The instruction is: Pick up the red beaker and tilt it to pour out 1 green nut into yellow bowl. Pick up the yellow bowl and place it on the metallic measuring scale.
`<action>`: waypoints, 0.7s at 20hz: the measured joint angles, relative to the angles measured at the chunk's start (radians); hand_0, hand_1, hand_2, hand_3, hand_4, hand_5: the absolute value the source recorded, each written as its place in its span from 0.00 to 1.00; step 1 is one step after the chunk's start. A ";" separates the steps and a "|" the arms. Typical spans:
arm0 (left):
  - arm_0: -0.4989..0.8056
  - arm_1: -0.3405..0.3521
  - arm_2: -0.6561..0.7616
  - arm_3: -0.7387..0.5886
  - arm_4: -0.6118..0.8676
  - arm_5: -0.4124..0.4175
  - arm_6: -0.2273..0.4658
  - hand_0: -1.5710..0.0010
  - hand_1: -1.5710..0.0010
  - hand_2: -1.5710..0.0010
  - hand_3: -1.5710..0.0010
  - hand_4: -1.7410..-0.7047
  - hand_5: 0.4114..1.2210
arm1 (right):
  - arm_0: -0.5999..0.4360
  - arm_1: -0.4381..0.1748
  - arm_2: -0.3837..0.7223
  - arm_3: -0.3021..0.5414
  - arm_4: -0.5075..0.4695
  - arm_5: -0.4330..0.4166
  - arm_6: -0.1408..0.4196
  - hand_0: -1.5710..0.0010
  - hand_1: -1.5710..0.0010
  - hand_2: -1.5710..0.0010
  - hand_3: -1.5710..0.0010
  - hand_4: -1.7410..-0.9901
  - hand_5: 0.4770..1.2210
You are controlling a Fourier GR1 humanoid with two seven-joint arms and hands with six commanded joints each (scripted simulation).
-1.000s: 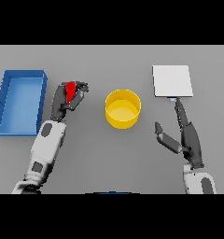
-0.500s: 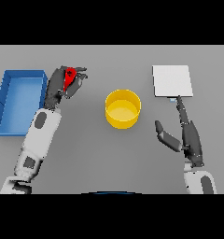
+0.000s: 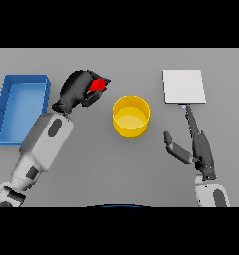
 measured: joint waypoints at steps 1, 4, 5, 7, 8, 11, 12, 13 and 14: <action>-0.025 0.017 -0.034 0.004 -0.044 -0.026 0.017 0.00 0.00 0.00 0.00 0.00 0.92 | -0.010 0.000 -0.001 -0.009 -0.006 0.003 0.005 1.00 1.00 1.00 1.00 0.90 0.28; -0.119 0.039 -0.136 0.053 -0.173 -0.093 0.035 0.00 0.00 0.00 0.00 0.00 0.96 | -0.005 -0.011 -0.003 -0.010 0.005 0.001 0.010 1.00 1.00 1.00 1.00 0.92 0.29; -0.150 0.049 -0.165 0.071 -0.210 -0.124 0.043 0.00 0.00 0.00 0.00 0.00 0.97 | -0.018 -0.005 0.000 -0.011 0.008 -0.003 0.021 1.00 1.00 1.00 1.00 0.90 0.29; -0.208 0.056 -0.225 0.104 -0.272 -0.195 0.035 0.00 0.00 0.00 0.00 0.05 0.98 | -0.003 -0.005 0.002 -0.020 0.006 0.000 0.008 1.00 1.00 1.00 1.00 0.89 0.28; -0.229 0.060 -0.256 0.115 -0.308 -0.222 0.028 0.00 0.00 0.00 0.00 0.09 0.98 | -0.006 -0.008 0.000 -0.019 0.007 0.000 0.011 1.00 1.00 1.00 1.00 0.90 0.28; -0.294 0.052 -0.337 0.144 -0.389 -0.322 0.020 0.00 0.00 0.00 0.00 0.12 0.99 | -0.009 0.009 0.002 -0.004 -0.008 0.005 0.009 1.00 1.00 1.00 1.00 0.91 0.27; -0.323 0.046 -0.357 0.174 -0.419 -0.339 0.027 0.00 0.00 0.00 0.00 0.10 0.99 | -0.009 0.013 0.000 -0.012 -0.017 0.006 0.021 1.00 1.00 1.00 1.00 0.91 0.27; -0.350 0.038 -0.372 0.200 -0.438 -0.355 0.023 0.00 0.00 0.00 0.00 0.08 0.99 | -0.018 0.013 -0.004 -0.001 -0.022 0.009 0.030 1.00 1.00 1.00 1.00 0.91 0.26; -0.369 0.034 -0.392 0.224 -0.460 -0.355 0.006 0.00 0.00 0.00 0.00 0.07 1.00 | -0.010 0.008 -0.004 -0.003 -0.015 0.005 0.016 1.00 1.00 1.00 1.00 0.90 0.27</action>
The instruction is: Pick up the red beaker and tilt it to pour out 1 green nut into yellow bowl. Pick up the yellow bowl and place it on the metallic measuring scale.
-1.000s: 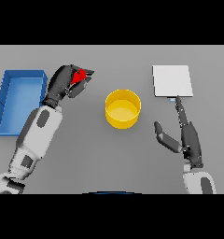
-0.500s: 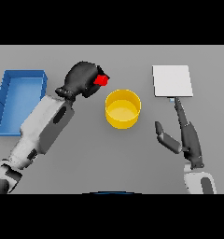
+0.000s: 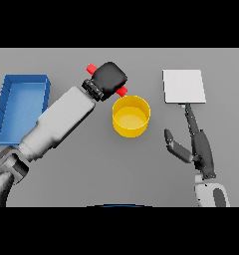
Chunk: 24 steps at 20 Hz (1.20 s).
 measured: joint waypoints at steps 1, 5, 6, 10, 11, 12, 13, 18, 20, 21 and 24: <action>-0.021 0.002 -0.023 0.020 -0.024 -0.015 -0.009 0.00 0.00 0.00 0.00 0.05 1.00 | 0.008 0.002 0.008 -0.011 0.002 0.005 -0.013 1.00 1.00 1.00 1.00 0.90 0.28; -0.081 0.004 -0.116 0.069 -0.122 -0.051 -0.031 0.00 0.00 0.00 0.00 0.02 1.00 | 0.018 0.001 0.016 -0.018 0.003 0.013 -0.009 1.00 1.00 1.00 1.00 0.90 0.29; -0.093 0.008 -0.130 0.071 -0.137 -0.058 -0.037 0.00 0.00 0.00 0.00 0.02 1.00 | 0.011 -0.008 0.009 -0.005 0.007 0.011 -0.008 1.00 1.00 1.00 1.00 0.90 0.30; -0.125 -0.014 -0.176 0.101 -0.195 -0.045 -0.030 0.00 0.00 0.00 0.00 0.01 1.00 | 0.000 0.007 0.019 0.001 0.007 0.012 -0.002 1.00 1.00 1.00 1.00 0.91 0.29; -0.122 -0.024 -0.187 0.107 -0.205 -0.031 -0.035 0.00 0.00 0.00 0.00 0.01 1.00 | 0.004 0.010 0.016 -0.004 -0.008 0.018 -0.006 1.00 1.00 1.00 1.00 0.90 0.30; -0.125 -0.030 -0.193 0.108 -0.215 -0.026 -0.025 0.00 0.00 0.00 0.00 0.01 1.00 | 0.010 0.013 0.017 -0.005 -0.011 0.020 -0.023 1.00 1.00 1.00 1.00 0.91 0.30; -0.128 -0.039 -0.208 0.113 -0.231 -0.024 -0.014 0.00 0.00 0.00 0.00 0.00 1.00 | 0.014 0.009 0.014 -0.004 -0.006 0.014 -0.031 1.00 1.00 1.00 1.00 0.92 0.30; -0.152 -0.049 -0.297 0.123 -0.316 -0.021 -0.033 0.00 0.00 0.00 0.00 0.01 1.00 | -0.001 0.013 0.017 0.008 0.025 -0.011 -0.009 1.00 1.00 1.00 1.00 0.88 0.27; -0.182 -0.058 -0.323 0.137 -0.340 -0.021 -0.065 0.00 0.00 0.00 0.00 0.01 1.00 | 0.007 0.014 0.024 0.001 0.032 -0.010 -0.031 1.00 1.00 1.00 1.00 0.89 0.27; -0.203 -0.069 -0.341 0.145 -0.360 -0.033 -0.067 0.00 0.00 0.00 0.00 0.01 1.00 | 0.009 0.015 0.022 -0.002 0.030 -0.014 -0.032 1.00 1.00 1.00 1.00 0.90 0.26; -0.240 -0.090 -0.401 0.177 -0.407 -0.055 -0.114 0.00 0.00 0.00 0.00 0.01 1.00 | 0.001 0.012 0.020 0.005 0.041 -0.022 -0.014 1.00 1.00 1.00 1.00 0.92 0.27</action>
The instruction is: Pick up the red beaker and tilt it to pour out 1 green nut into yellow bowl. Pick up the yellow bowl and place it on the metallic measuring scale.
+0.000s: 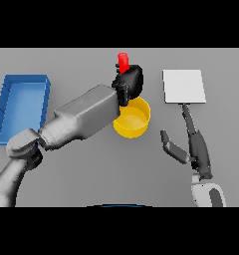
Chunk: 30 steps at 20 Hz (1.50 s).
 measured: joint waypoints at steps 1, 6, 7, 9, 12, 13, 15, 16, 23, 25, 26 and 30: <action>-0.011 -0.009 -0.013 0.009 -0.012 -0.009 -0.005 0.00 0.00 0.00 0.00 0.01 1.00 | -0.016 0.002 -0.007 0.008 -0.012 0.001 0.001 1.00 1.00 1.00 1.00 0.92 0.27; -0.087 0.001 0.027 0.048 0.000 0.032 -0.046 0.00 0.00 0.00 0.00 0.01 1.00 | -0.017 -0.008 -0.010 0.001 -0.017 0.009 0.001 1.00 1.00 1.00 1.00 0.94 0.28; -0.109 0.007 0.048 0.069 0.007 0.037 -0.041 0.00 0.00 0.00 0.00 0.02 1.00 | -0.025 -0.007 -0.010 0.000 -0.016 0.006 0.002 1.00 1.00 1.00 1.00 0.95 0.28; -0.169 0.027 0.087 0.106 0.021 0.043 -0.049 0.00 0.00 0.00 0.00 0.01 1.00 | -0.011 -0.007 0.001 -0.001 0.007 0.000 -0.002 1.00 1.00 1.00 1.00 0.96 0.28; -0.230 0.066 0.189 0.149 0.082 0.040 -0.033 0.00 0.00 0.00 0.28 0.01 1.00 | -0.018 -0.003 -0.002 0.011 0.005 -0.005 -0.002 1.00 1.00 1.00 1.00 0.96 0.27; -0.247 0.089 0.237 0.176 0.112 0.076 -0.037 0.00 0.00 0.00 0.22 0.01 1.00 | -0.022 -0.004 0.001 0.011 0.014 -0.008 0.001 1.00 1.00 1.00 1.00 0.97 0.27; -0.286 0.114 0.335 0.237 0.179 0.058 -0.022 0.00 0.00 0.00 0.14 0.01 1.00 | -0.010 -0.003 0.001 0.007 -0.004 0.003 -0.024 1.00 1.00 1.00 1.00 0.99 0.27; -0.299 0.123 0.391 0.268 0.219 0.049 0.015 0.00 0.00 0.00 0.11 0.01 1.00 | -0.014 0.004 0.007 0.006 0.004 -0.003 -0.023 1.00 1.00 1.00 1.00 0.99 0.27; -0.249 0.315 0.748 0.366 0.509 0.147 0.209 0.00 0.00 0.00 0.08 0.00 1.00 | -0.035 0.013 -0.008 0.016 -0.039 0.008 -0.007 1.00 1.00 1.00 1.00 0.99 0.25; -0.182 0.364 0.826 0.360 0.589 0.205 0.234 0.00 0.00 0.00 0.10 0.00 1.00 | -0.027 0.017 -0.006 0.019 -0.045 0.011 -0.012 1.00 1.00 1.00 1.00 0.96 0.24; -0.148 0.385 0.859 0.361 0.620 0.230 0.273 0.00 0.00 0.00 0.10 0.00 1.00 | -0.033 0.008 -0.008 0.025 -0.037 0.008 -0.007 1.00 1.00 1.00 1.00 0.94 0.24; 0.017 0.445 0.989 0.283 0.769 0.307 0.366 0.00 0.00 0.00 0.08 0.00 1.00 | -0.042 0.006 -0.002 0.032 -0.022 0.005 0.004 1.00 1.00 1.00 1.00 0.92 0.23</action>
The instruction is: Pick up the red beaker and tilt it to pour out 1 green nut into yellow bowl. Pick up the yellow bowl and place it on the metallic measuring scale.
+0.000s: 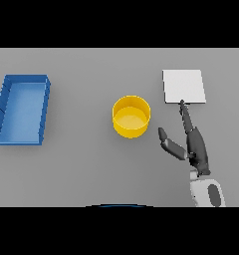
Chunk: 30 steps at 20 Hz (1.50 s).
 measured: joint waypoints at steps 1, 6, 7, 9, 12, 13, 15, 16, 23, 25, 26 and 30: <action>0.044 0.005 0.028 -0.037 0.037 0.018 0.026 0.00 0.00 0.00 0.07 0.00 1.00 | 0.002 0.002 -0.002 -0.001 0.000 -0.005 -0.001 1.00 1.00 1.00 1.00 0.92 0.23; 0.285 -0.024 0.116 -0.282 0.191 0.071 0.144 0.00 0.00 0.00 0.06 0.00 1.00 | 0.005 -0.013 0.013 -0.013 0.053 -0.023 0.015 1.00 1.00 1.00 1.00 0.93 0.23; 0.340 -0.023 0.124 -0.346 0.210 0.077 0.164 0.00 0.00 0.00 0.06 0.00 1.00 | 0.007 -0.022 0.010 -0.024 0.048 -0.017 0.011 1.00 1.00 1.00 1.00 0.93 0.23; 0.440 -0.034 0.137 -0.467 0.241 0.090 0.244 0.00 0.00 0.00 0.08 0.00 1.00 | 0.018 -0.025 0.014 -0.029 0.045 -0.006 0.012 1.00 1.00 1.00 1.00 0.95 0.23; 0.564 -0.074 0.141 -0.612 0.271 0.125 0.283 0.00 0.00 0.00 0.08 0.00 1.00 | 0.031 -0.025 0.013 -0.013 0.045 -0.006 0.000 1.00 1.00 1.00 1.00 0.96 0.23; 0.593 -0.080 0.145 -0.643 0.275 0.137 0.286 0.00 0.00 0.00 0.07 0.00 1.00 | 0.019 -0.018 0.012 -0.005 0.042 -0.009 0.007 1.00 1.00 1.00 1.00 0.97 0.23; 0.635 -0.104 0.154 -0.682 0.286 0.164 0.294 0.00 0.00 0.00 0.05 0.00 1.00 | 0.021 -0.018 0.008 -0.003 0.025 0.001 -0.018 1.00 1.00 1.00 1.00 0.98 0.23; 0.658 -0.110 0.159 -0.699 0.292 0.170 0.286 0.00 0.00 0.00 0.04 0.00 1.00 | 0.025 -0.019 0.011 -0.005 0.026 0.003 -0.017 1.00 1.00 1.00 1.00 0.98 0.23; 0.772 -0.157 0.145 -0.830 0.296 0.194 0.349 0.00 0.00 0.00 0.01 0.03 0.72 | 0.035 -0.011 0.013 -0.015 0.028 -0.005 -0.033 1.00 1.00 1.00 1.00 0.96 0.22; 0.803 -0.158 0.122 -0.851 0.271 0.187 0.346 0.00 0.00 0.00 0.01 0.20 0.59 | 0.029 -0.020 0.003 -0.004 0.022 -0.002 -0.028 1.00 1.00 1.00 1.00 0.96 0.21; 0.819 -0.158 0.114 -0.871 0.266 0.183 0.353 0.00 0.00 0.01 0.02 0.33 0.54 | 0.029 -0.022 0.002 -0.002 0.028 -0.008 -0.031 1.00 1.00 1.00 1.00 0.96 0.21; 0.862 -0.139 0.110 -0.927 0.285 0.131 0.360 0.23 0.37 0.35 0.39 0.71 0.38 | 0.025 -0.026 -0.009 -0.001 0.005 0.002 -0.044 1.00 1.00 1.00 1.00 0.98 0.21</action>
